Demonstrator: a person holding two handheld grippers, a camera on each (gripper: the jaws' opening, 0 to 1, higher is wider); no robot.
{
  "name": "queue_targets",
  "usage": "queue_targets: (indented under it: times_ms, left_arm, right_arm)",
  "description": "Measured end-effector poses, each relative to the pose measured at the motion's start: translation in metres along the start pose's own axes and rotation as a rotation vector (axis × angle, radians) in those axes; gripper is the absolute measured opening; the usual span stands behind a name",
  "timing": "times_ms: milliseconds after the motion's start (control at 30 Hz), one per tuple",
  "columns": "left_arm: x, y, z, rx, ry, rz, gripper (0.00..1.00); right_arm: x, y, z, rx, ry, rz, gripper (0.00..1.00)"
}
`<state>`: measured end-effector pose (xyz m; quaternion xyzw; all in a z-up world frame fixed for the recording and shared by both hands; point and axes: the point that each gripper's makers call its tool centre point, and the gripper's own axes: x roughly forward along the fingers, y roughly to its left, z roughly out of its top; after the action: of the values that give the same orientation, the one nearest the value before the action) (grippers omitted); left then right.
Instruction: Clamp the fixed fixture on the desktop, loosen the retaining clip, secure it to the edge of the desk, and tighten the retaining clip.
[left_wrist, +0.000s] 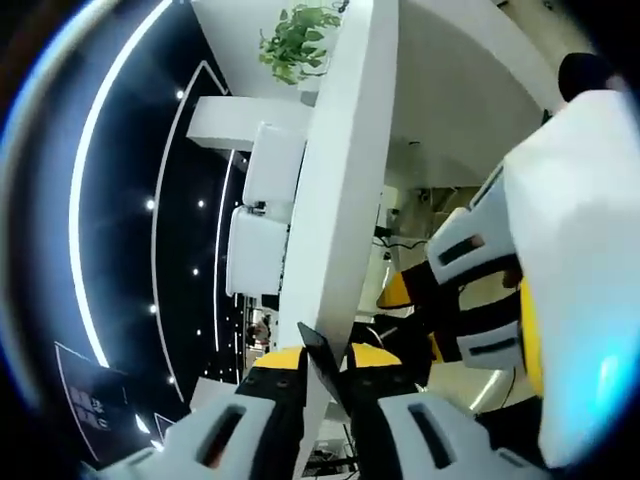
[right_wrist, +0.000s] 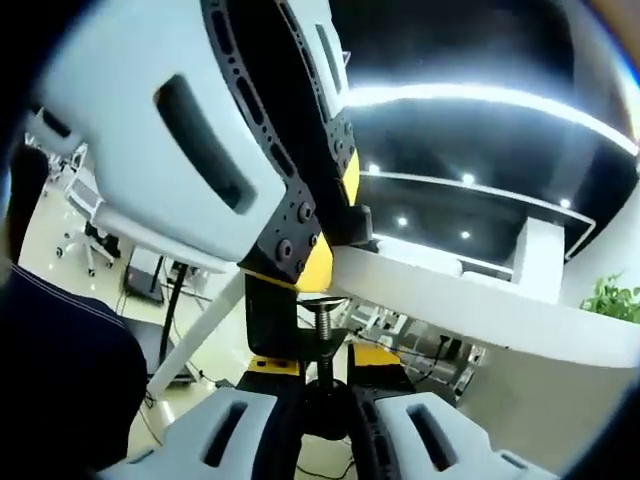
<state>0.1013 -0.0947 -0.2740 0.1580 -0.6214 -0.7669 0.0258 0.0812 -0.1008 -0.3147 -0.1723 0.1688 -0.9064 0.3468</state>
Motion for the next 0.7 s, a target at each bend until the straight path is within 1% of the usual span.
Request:
queue_targets:
  times_ms: [33, 100, 133, 167, 200, 300, 367, 400, 467, 500, 567, 600, 633, 667, 700]
  left_arm:
    - [0.0, 0.0, 0.0, -0.001, 0.001, 0.001, 0.15]
    - [-0.002, 0.002, -0.001, 0.012, 0.006, 0.007, 0.14]
    - [-0.002, 0.004, -0.001, 0.008, 0.007, 0.011, 0.13]
    - [-0.002, 0.005, -0.001, 0.001, 0.007, 0.009, 0.12]
    - [-0.001, 0.006, -0.001, -0.047, 0.004, -0.008, 0.12]
    - [-0.002, 0.008, 0.001, -0.043, -0.02, -0.021, 0.13]
    - [0.001, 0.009, 0.003, -0.063, -0.05, -0.034, 0.14]
    - [-0.001, 0.01, 0.007, -0.098, -0.071, -0.039, 0.14]
    - [0.0, 0.012, 0.008, -0.116, -0.068, -0.056, 0.14]
    - [0.0, 0.012, 0.008, -0.131, -0.064, -0.062, 0.14]
    - [0.0, 0.012, 0.008, -0.133, -0.062, -0.066, 0.14]
    - [0.001, 0.01, 0.01, -0.132, -0.063, -0.07, 0.14]
    - [0.0, 0.01, 0.01, -0.129, -0.069, -0.073, 0.14]
    - [0.0, 0.01, 0.011, -0.123, -0.078, -0.074, 0.15]
    - [-0.001, 0.01, 0.011, -0.125, -0.082, -0.075, 0.15]
  right_arm:
    - [0.0, 0.0, 0.0, -0.017, -0.004, -0.004, 0.11]
    - [-0.001, 0.002, 0.005, -0.071, -0.035, 0.0, 0.12]
    - [-0.002, 0.003, 0.006, -0.057, -0.042, 0.007, 0.11]
    - [-0.003, 0.005, 0.006, -0.063, -0.046, 0.014, 0.11]
    - [-0.002, 0.005, 0.007, -0.065, -0.051, 0.01, 0.11]
    - [0.001, 0.001, 0.008, -0.052, -0.052, 0.011, 0.11]
    - [0.002, -0.003, 0.008, -0.012, -0.044, 0.014, 0.11]
    - [0.003, -0.005, 0.008, -0.009, -0.045, 0.008, 0.11]
    - [0.003, -0.006, 0.008, 0.011, -0.048, 0.013, 0.11]
    - [0.002, -0.005, 0.008, 0.045, -0.051, 0.018, 0.11]
    - [0.001, -0.005, 0.008, 0.055, -0.048, 0.023, 0.11]
    - [0.001, -0.005, 0.008, 0.105, -0.05, 0.025, 0.11]
    - [0.002, -0.003, 0.007, 0.126, -0.043, 0.045, 0.11]
    - [0.002, -0.005, 0.006, 0.161, -0.042, 0.043, 0.1]
    - [0.003, -0.004, 0.005, 0.203, -0.04, 0.064, 0.1]
